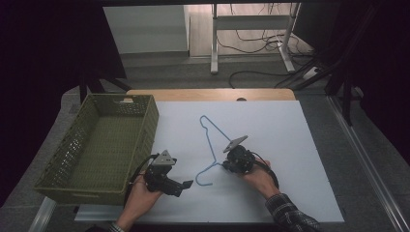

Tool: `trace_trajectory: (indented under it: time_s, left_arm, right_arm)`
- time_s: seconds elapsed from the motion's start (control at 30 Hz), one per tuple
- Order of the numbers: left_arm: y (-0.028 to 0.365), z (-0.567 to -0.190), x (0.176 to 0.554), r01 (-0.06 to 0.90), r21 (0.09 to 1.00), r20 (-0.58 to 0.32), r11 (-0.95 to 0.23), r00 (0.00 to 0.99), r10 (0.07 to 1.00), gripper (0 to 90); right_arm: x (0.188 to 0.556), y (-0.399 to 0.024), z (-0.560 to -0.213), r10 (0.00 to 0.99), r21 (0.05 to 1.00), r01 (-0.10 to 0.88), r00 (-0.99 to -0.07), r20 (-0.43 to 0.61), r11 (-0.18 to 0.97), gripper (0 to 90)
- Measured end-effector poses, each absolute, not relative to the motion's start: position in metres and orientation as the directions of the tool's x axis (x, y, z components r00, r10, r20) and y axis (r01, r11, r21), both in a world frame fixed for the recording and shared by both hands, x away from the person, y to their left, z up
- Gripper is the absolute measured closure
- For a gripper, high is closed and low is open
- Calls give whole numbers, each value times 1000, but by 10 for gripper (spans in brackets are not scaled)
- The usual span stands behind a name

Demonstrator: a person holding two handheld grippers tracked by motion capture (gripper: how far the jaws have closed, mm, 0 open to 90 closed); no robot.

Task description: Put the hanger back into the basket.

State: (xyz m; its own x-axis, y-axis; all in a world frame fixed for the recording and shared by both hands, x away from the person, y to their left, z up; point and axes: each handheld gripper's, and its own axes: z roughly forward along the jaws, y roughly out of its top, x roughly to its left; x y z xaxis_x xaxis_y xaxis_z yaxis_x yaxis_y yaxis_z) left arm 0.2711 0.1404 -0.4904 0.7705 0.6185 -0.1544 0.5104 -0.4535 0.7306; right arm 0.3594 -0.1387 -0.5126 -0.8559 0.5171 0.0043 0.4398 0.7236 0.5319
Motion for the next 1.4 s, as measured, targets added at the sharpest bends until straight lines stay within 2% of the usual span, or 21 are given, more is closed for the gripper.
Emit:
trace_trajectory:
  time_s: [0.4, 0.57, 1.13, 1.27, 1.4]
  left_arm:
    - [135, -492, 273, 499, 710, -131, -497, 787, 602, 11]
    - [134, -488, 277, 513, 723, -170, -464, 782, 600, 21]
    - [138, -486, 288, 512, 734, -150, -447, 763, 629, 96]
    - [132, -480, 295, 504, 743, -153, -440, 769, 621, 150]
    - [121, -475, 307, 498, 729, -140, -469, 780, 609, 273]
  right_arm:
    - [356, -138, -503, 526, 548, 439, -850, -3, 712, 868]
    - [355, -141, -496, 528, 567, 436, -850, 3, 699, 868]
    - [350, -143, -489, 525, 582, 425, -851, -3, 693, 868]
    - [350, -142, -489, 525, 582, 426, -851, -2, 693, 868]
    - [350, -142, -489, 526, 581, 426, -850, -4, 693, 868]
